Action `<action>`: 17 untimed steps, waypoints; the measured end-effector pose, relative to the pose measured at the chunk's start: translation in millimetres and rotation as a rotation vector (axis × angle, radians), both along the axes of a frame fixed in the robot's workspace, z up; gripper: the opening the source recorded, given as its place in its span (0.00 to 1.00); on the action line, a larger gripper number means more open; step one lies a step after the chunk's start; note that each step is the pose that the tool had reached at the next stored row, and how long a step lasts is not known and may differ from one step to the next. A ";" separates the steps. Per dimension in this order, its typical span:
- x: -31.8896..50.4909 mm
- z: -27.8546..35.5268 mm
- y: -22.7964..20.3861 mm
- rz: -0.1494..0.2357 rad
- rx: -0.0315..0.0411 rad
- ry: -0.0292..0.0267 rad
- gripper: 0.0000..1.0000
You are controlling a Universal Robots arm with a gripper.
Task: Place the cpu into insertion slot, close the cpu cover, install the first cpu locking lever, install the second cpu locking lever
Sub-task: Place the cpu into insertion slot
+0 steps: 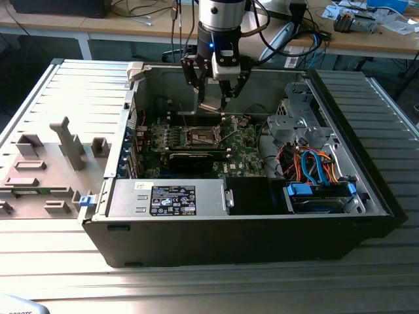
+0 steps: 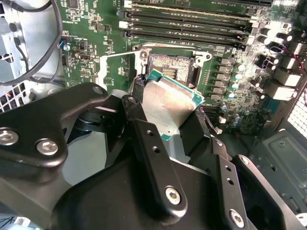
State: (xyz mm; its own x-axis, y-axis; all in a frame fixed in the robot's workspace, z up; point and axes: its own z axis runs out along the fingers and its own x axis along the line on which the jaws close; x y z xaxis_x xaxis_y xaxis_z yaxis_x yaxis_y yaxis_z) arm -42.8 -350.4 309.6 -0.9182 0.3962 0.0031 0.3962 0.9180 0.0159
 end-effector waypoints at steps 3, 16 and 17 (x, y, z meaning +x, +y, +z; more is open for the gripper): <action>0.0 -0.1 0.0 -0.007 -0.0016 0.0000 0.55; 0.0 -0.7 0.0 -0.031 -0.0078 0.0000 0.55; 0.0 -0.8 0.0 -0.034 -0.0086 0.0000 0.55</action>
State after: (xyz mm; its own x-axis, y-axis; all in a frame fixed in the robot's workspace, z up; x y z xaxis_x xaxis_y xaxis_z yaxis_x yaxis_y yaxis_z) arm -42.7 -350.4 308.8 -0.9042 0.4271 -0.0004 0.4271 0.9042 0.0080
